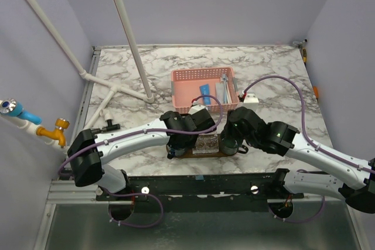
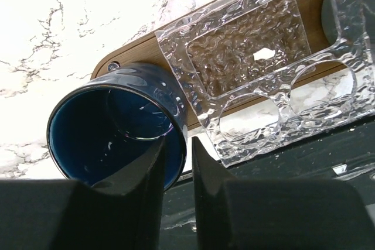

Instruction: Prepare toiletry sets of a toothbrush and toothpaste on the tray

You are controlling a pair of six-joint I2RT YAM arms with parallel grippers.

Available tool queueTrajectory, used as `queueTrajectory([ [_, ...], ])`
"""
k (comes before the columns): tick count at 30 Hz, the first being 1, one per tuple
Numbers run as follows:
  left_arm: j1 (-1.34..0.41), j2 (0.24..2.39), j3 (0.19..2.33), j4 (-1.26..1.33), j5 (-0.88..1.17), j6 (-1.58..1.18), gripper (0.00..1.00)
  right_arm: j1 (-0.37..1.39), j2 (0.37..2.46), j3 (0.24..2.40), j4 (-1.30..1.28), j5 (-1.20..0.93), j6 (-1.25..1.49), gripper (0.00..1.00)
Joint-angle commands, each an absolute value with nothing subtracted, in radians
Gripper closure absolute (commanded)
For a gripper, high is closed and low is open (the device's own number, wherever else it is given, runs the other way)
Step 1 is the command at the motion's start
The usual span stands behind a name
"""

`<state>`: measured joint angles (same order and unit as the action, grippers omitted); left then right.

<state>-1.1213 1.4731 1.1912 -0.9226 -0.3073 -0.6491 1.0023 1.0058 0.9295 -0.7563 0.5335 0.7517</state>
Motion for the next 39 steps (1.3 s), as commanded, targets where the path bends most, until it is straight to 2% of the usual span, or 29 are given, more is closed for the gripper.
queueTrajectory([
  [1, -1.126, 1.436, 1.228, -0.939, -0.345, -0.635, 0.75, 1.009, 1.01, 0.954, -0.758, 0.541, 0.756, 0.45],
  [15, -1.126, 1.35, 1.313, -1.027, -0.409, -0.611, 0.69, 1.008, 1.063, 1.011, -0.738, 0.534, 0.738, 0.46],
  [28, -1.085, 1.203, 1.352, -1.035, -0.477, -0.551, 0.49, 0.994, 1.26, 1.199, -0.684, 0.535, 0.623, 0.45],
  [39, -0.934, 0.964, 1.221, -0.894, -0.391, -0.464, 0.35, 0.797, 1.523, 1.409, -0.636, 0.376, 0.475, 0.45],
])
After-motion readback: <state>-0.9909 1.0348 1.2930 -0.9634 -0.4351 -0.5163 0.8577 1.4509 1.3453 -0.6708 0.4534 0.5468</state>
